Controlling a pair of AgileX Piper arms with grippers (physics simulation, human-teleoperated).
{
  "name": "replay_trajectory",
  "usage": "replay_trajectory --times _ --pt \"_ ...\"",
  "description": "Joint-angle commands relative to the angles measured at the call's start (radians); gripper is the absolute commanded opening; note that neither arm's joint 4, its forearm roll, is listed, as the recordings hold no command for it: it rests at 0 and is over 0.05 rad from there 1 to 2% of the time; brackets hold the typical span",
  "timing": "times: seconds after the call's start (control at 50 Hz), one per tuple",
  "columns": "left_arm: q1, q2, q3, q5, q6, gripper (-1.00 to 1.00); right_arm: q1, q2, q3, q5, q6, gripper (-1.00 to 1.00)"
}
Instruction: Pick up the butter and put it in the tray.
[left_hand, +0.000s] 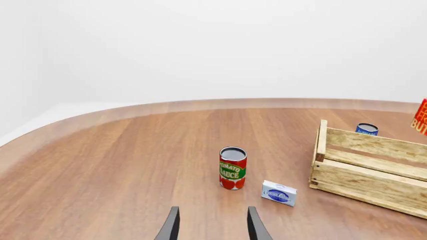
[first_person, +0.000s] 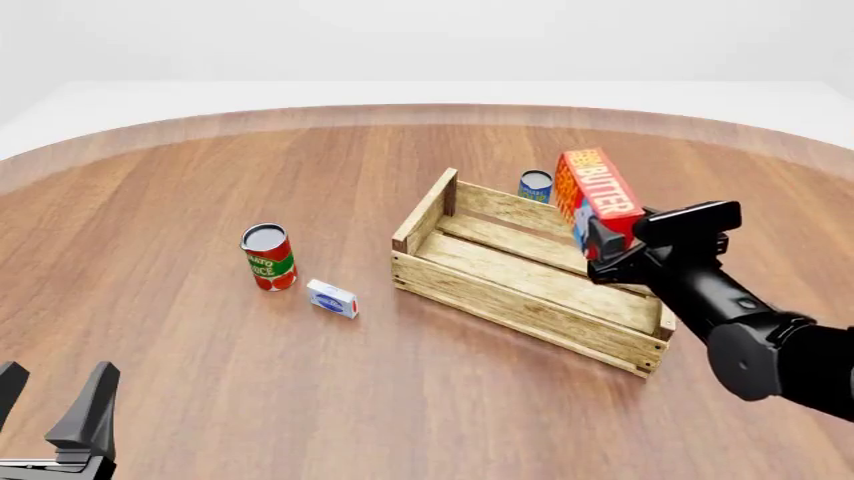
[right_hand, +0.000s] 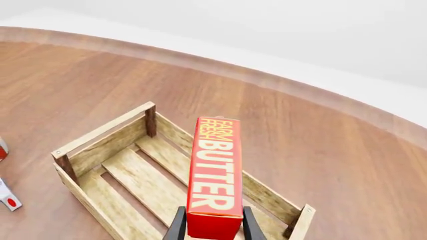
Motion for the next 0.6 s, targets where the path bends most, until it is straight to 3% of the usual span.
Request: replay_trajectory --times 0.02,0.6 --pt "0.0 0.0 0.0 0.0 0.0 1.0 0.019 0.034 -0.024 -0.028 0.018 -1.0" --pt "0.0 0.0 0.0 0.0 0.0 1.0 0.05 0.11 -0.046 -0.056 0.028 -1.0"
